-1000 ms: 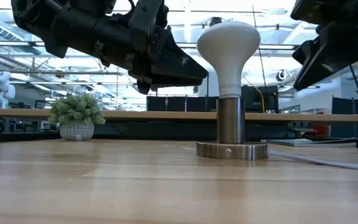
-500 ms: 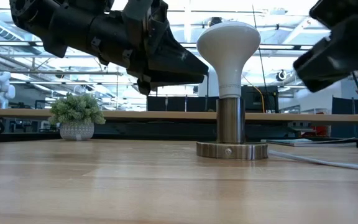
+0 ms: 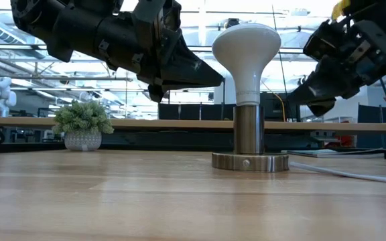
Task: Screw lightbulb
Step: Insert the lightbulb into the lamp
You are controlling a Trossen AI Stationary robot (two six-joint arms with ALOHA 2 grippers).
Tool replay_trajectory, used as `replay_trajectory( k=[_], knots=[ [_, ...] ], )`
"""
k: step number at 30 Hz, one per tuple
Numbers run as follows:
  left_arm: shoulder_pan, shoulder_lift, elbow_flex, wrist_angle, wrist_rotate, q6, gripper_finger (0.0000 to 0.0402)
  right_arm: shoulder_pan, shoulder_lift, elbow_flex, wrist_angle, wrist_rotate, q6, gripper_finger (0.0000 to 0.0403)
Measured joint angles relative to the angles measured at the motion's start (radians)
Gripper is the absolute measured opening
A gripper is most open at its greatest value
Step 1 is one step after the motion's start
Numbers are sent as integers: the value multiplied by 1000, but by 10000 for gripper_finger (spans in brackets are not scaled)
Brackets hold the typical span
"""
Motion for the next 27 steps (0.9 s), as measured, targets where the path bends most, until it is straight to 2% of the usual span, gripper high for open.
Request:
replay_trajectory(
  k=[3,9,11,16,19,23,27],
  knots=[
    [-5,0,0,0,0,0,3,0,8,0,10,28,25,0],
    [-22,14,2,8,2,0,1,-58,40,1,82,-5,-149,0],
    [-21,41,20,1,2,1,1,-138,42,1,76,-89,-167,0],
    [1,123,110,-10,61,52,1,-372,45,45,-4,-448,-187,0],
    [17,138,138,-19,97,54,1,-421,58,79,-37,-567,-235,0],
    [26,138,145,-25,105,54,0,-363,87,91,-36,-569,-251,0],
    [24,138,145,-32,110,54,0,-266,146,91,-18,-450,-219,0]
  ],
)
